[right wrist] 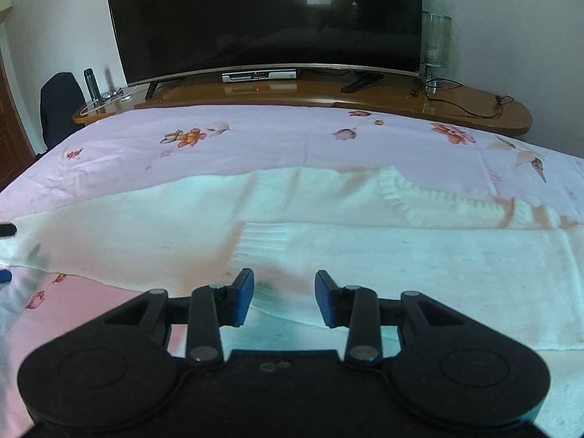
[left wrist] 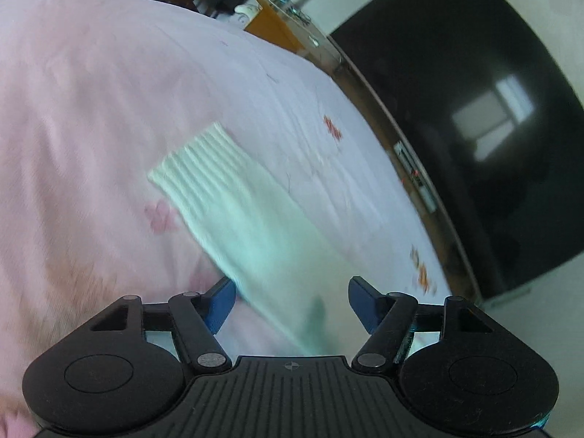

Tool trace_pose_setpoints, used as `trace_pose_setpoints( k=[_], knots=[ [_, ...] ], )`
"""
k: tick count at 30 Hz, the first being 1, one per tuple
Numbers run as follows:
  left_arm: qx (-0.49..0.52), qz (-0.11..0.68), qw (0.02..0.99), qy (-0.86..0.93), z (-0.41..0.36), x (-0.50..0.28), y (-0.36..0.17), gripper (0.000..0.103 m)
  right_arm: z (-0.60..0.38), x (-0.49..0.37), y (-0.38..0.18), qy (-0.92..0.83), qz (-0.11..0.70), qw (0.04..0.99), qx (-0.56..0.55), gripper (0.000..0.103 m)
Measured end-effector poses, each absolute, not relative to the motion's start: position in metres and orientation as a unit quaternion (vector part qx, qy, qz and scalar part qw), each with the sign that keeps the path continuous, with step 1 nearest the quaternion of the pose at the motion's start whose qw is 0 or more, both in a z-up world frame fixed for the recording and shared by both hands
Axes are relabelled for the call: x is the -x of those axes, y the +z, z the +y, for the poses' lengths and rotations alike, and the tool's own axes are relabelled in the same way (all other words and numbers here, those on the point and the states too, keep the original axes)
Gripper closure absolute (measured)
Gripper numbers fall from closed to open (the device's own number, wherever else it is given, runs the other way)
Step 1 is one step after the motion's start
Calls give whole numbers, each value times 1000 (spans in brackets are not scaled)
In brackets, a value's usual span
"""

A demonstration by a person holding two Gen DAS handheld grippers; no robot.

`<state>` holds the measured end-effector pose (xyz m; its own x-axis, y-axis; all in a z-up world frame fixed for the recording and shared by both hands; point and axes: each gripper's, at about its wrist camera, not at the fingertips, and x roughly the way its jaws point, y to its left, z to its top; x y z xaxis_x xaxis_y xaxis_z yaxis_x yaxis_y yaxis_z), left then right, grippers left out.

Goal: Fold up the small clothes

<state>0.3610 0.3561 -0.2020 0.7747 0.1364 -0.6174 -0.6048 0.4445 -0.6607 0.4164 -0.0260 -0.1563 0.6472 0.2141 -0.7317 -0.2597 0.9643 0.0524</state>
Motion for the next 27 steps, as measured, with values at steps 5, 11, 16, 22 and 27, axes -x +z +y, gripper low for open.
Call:
trace_pose_setpoints(
  k=[5, 11, 16, 22, 27],
  knots=[
    [483, 228, 809, 247, 367, -369, -210, 79, -21, -419, -157, 119, 391, 912, 43, 67],
    [469, 224, 813, 260, 366, -379, -210, 99, -24, -421, -166, 115, 403, 907, 52, 67],
    [352, 199, 897, 178, 308, -409, -151, 99, -34, -418, -164, 112, 394, 912, 34, 68],
    [255, 236, 938, -12, 164, -465, -115, 99, -74, -410, -144, 97, 380, 920, 2, 68],
    [177, 318, 923, -127, 24, -503, -136, 99, -137, -398, -132, 60, 374, 926, -19, 66]
  ],
)
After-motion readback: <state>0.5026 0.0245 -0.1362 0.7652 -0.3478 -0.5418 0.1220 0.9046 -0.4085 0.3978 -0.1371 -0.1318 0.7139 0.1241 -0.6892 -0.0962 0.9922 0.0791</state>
